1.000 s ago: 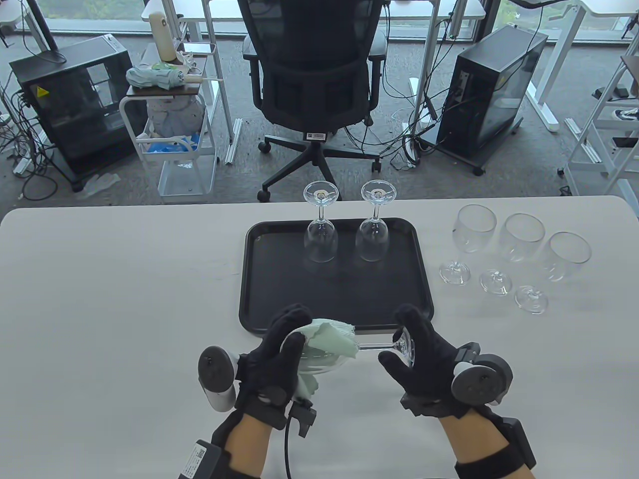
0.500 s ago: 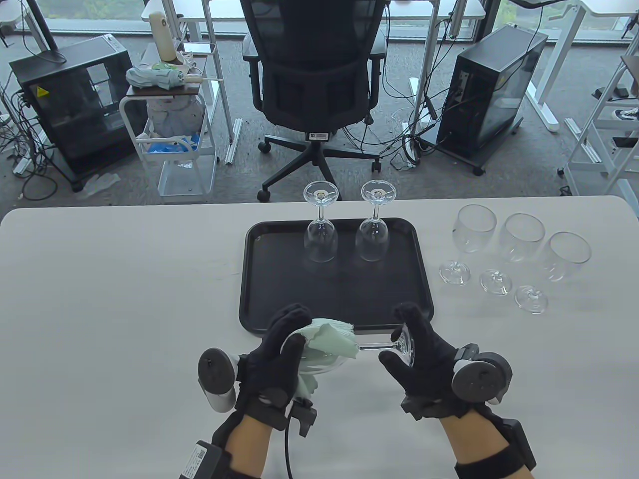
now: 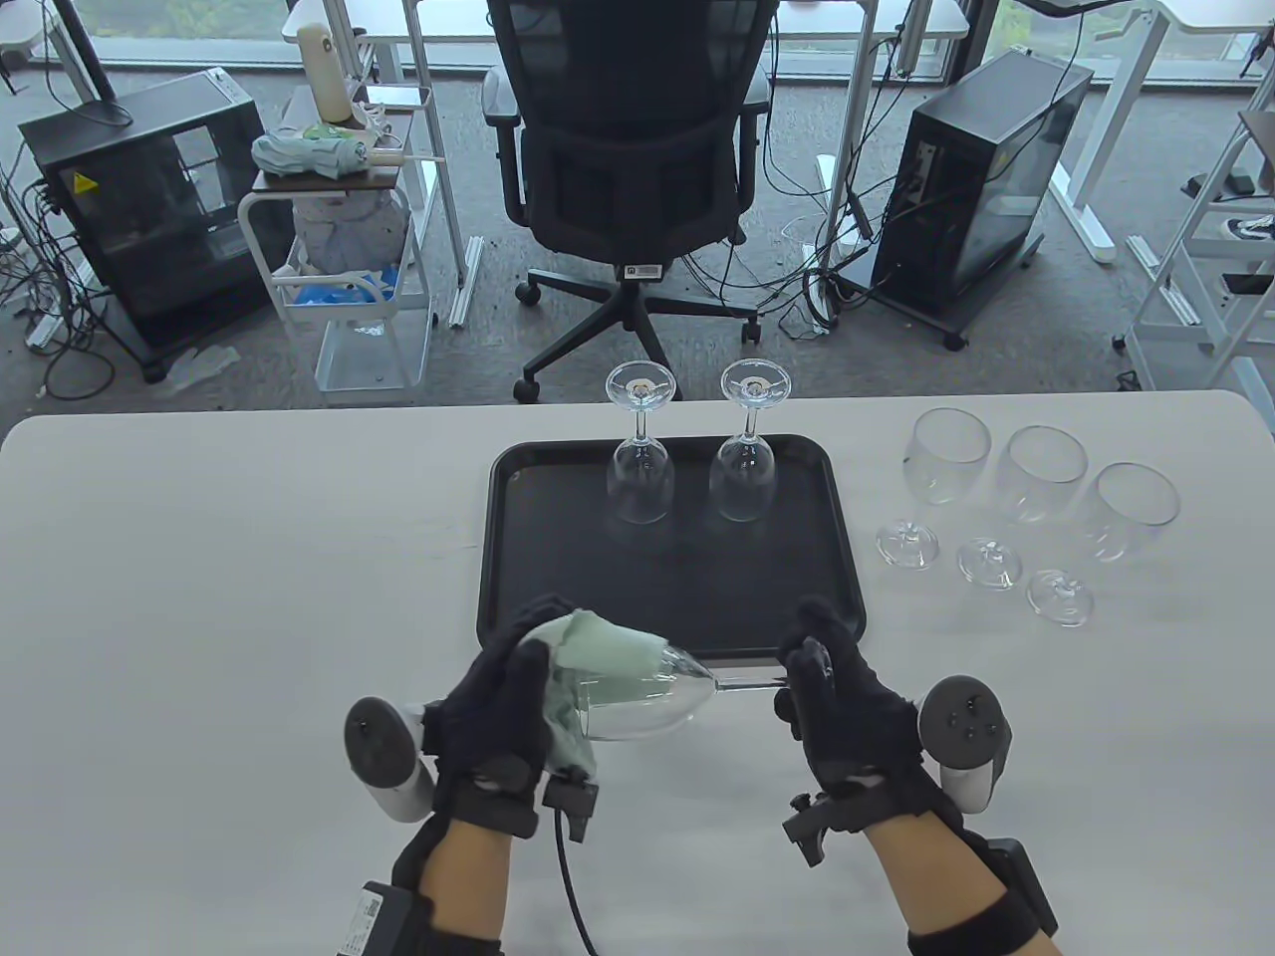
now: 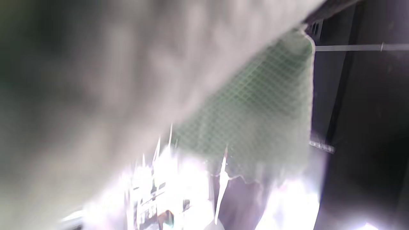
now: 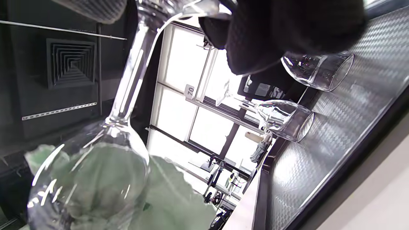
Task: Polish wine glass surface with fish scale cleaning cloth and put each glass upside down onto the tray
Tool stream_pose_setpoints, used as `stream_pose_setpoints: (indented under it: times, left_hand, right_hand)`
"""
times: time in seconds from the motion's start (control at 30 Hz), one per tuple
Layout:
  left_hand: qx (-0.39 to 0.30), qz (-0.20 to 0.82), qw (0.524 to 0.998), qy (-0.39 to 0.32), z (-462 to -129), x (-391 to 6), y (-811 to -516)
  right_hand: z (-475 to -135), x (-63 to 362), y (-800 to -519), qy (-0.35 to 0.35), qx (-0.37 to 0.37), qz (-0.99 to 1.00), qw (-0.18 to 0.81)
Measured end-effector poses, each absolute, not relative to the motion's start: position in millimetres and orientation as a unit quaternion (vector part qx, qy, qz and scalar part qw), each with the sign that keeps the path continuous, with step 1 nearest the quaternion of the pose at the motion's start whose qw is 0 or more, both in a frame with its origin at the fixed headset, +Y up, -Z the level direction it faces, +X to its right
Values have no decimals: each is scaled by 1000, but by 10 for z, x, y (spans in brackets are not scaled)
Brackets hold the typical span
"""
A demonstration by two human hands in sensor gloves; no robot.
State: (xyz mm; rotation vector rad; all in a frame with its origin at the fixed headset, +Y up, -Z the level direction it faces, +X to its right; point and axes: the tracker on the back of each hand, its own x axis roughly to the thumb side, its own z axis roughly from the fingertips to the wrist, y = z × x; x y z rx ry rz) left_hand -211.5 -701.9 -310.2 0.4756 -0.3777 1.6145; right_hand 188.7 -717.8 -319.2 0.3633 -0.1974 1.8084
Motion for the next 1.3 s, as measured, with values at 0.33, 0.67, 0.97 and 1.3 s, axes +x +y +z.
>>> stream_pose_setpoints:
  times: [0.33, 0.67, 0.97, 1.3]
  left_hand:
    - [283, 736, 609, -82, -2966, -3098, -7034]
    - [266, 728, 626, -87, -3060, -2966, -7043]
    - [268, 736, 614, -93, -3028, -2976, -7025]
    - [258, 748, 604, -98, -3054, -2973, -7058]
  right_hand:
    - [-3224, 2012, -7196, -104, 134, 775, 609]
    - [-3344, 1585, -6602, -257, 156, 867, 396]
    - [-4236, 113, -6238, -263, 217, 932, 122]
    - [-4892, -788, -6601, -213, 171, 962, -10]
